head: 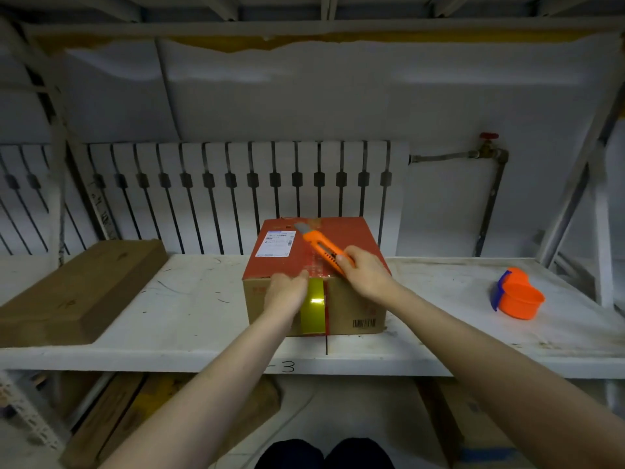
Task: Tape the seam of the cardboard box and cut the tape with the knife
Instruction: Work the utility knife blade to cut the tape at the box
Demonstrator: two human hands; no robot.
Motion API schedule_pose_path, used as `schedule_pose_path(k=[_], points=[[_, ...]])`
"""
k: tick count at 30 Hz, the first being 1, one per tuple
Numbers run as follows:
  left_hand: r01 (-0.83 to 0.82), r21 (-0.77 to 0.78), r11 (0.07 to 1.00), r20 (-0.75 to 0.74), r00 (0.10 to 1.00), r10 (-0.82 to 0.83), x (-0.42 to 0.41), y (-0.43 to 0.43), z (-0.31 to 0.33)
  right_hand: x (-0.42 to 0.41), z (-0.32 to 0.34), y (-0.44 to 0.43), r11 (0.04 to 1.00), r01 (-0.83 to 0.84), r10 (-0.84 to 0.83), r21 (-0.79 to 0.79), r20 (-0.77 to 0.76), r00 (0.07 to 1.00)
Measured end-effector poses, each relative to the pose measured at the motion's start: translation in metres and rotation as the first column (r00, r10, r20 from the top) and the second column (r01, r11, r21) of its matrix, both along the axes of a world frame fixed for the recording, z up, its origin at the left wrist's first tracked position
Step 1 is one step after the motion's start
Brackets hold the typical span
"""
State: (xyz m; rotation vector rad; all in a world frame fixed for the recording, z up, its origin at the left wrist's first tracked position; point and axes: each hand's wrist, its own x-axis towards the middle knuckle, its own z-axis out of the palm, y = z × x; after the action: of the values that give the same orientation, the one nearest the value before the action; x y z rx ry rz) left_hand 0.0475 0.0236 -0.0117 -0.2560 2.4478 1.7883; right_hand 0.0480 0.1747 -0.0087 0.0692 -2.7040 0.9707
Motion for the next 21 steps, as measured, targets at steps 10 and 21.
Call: schedule_pose_path(k=[10, 21], points=[[0.021, 0.162, 0.987, -0.033, 0.999, -0.016, 0.003, 0.012, -0.031, -0.022, -0.002, -0.013, 0.951, -0.136, 0.099, 0.278, 0.143, 0.985], [-0.063, 0.117, 0.991, 0.092, 0.994, 0.052, 0.000, 0.005, -0.056, -0.028, -0.013, -0.017, 0.914, -0.134, 0.092, 0.384, 0.127, 0.988]])
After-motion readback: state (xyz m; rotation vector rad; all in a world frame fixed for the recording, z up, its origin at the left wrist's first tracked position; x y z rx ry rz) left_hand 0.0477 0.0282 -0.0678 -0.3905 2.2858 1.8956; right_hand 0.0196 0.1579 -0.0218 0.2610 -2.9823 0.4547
